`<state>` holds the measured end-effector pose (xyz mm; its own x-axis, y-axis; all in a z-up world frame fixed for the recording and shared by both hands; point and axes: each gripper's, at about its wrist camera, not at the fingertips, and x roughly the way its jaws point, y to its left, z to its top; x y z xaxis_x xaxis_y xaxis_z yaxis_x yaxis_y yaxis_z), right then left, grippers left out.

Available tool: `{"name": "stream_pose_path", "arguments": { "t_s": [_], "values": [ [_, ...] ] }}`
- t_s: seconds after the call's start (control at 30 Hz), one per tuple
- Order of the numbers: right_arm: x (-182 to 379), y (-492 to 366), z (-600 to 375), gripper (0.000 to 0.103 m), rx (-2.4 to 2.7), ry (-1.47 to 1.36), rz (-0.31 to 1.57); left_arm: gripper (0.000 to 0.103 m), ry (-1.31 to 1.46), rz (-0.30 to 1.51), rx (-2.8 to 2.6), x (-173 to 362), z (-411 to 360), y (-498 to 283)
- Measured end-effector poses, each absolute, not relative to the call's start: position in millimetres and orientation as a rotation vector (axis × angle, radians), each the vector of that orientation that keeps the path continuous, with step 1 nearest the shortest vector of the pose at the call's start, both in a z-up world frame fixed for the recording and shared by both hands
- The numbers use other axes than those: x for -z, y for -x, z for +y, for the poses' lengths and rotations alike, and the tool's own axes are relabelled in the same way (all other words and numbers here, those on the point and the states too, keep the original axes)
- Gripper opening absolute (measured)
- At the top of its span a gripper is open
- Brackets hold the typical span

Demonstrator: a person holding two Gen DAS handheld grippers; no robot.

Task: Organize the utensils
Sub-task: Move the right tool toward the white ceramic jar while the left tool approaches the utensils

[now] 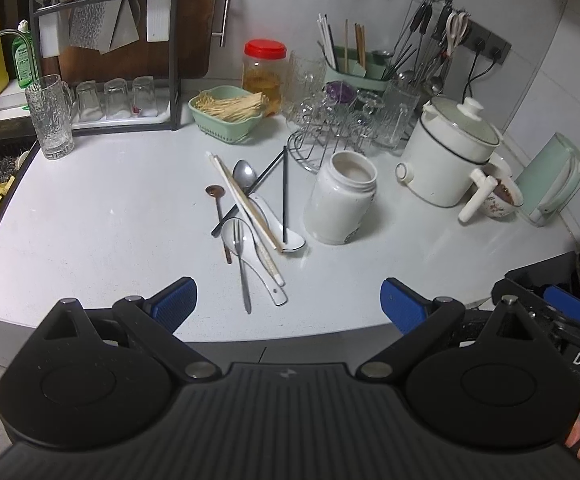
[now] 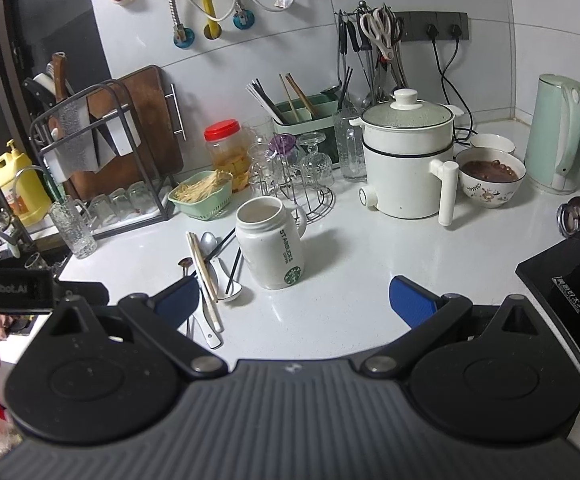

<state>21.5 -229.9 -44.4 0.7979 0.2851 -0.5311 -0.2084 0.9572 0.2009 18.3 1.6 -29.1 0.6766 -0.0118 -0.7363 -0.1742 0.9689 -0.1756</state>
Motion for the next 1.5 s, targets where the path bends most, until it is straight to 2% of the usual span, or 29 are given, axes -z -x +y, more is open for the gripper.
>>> {"name": "stream_pose_path", "arguments": {
  "t_s": [0.43, 0.87, 1.5],
  "values": [
    [58, -45, -228, 0.103, -0.242, -0.175, 0.565, 0.1, 0.193, 0.874, -0.113, 42, 26, -59],
    [79, -50, -217, 0.103, -0.279, -0.16, 0.561, 0.1, 0.165, 0.963, -0.107, 80, 27, -77],
    [116, -86, -203, 0.098, -0.284, -0.135, 0.559, 0.099, 0.218, 0.955, -0.106, 100, 50, -115]
  ]
}}
